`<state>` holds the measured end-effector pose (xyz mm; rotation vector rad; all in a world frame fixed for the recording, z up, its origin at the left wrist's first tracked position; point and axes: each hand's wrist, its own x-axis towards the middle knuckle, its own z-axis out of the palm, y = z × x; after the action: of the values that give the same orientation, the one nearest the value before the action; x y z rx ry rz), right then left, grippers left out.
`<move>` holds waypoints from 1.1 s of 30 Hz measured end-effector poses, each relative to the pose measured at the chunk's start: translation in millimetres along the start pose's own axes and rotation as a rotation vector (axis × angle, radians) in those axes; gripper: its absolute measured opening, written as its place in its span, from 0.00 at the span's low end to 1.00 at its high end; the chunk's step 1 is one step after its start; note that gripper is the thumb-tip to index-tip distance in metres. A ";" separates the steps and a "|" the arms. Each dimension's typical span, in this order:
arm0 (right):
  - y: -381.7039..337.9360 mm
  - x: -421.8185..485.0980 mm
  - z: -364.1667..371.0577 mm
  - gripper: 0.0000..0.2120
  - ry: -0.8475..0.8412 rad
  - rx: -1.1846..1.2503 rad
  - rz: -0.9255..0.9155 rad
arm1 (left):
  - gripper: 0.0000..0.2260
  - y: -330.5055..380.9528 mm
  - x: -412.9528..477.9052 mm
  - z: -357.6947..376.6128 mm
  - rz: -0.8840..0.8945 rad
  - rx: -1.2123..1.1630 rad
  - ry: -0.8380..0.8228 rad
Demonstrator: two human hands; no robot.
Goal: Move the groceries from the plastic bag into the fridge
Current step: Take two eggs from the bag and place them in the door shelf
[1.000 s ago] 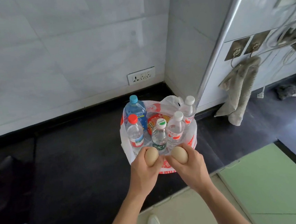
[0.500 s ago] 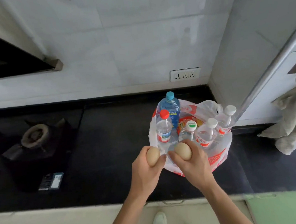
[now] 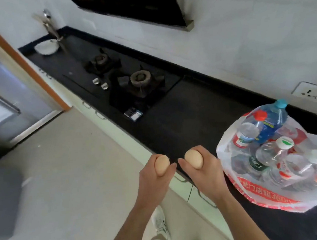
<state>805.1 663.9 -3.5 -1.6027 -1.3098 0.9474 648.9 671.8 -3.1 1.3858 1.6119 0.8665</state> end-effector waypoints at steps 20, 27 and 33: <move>-90.4 -31.0 297.9 0.13 -0.689 -0.112 -0.328 | 0.08 -145.6 -79.7 -249.5 -0.305 -0.104 0.739; -142.2 -35.1 412.2 0.13 -0.785 -0.122 -0.379 | 0.08 -188.4 -62.3 -351.7 -0.313 -0.161 0.820; -175.2 -36.2 493.6 0.13 -0.810 -0.107 -0.396 | 0.08 -217.9 -48.5 -426.8 -0.318 -0.159 0.851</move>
<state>282.8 715.9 -17.9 -0.9672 -2.1542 1.3403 173.5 594.5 -8.6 0.6203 2.2368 1.4541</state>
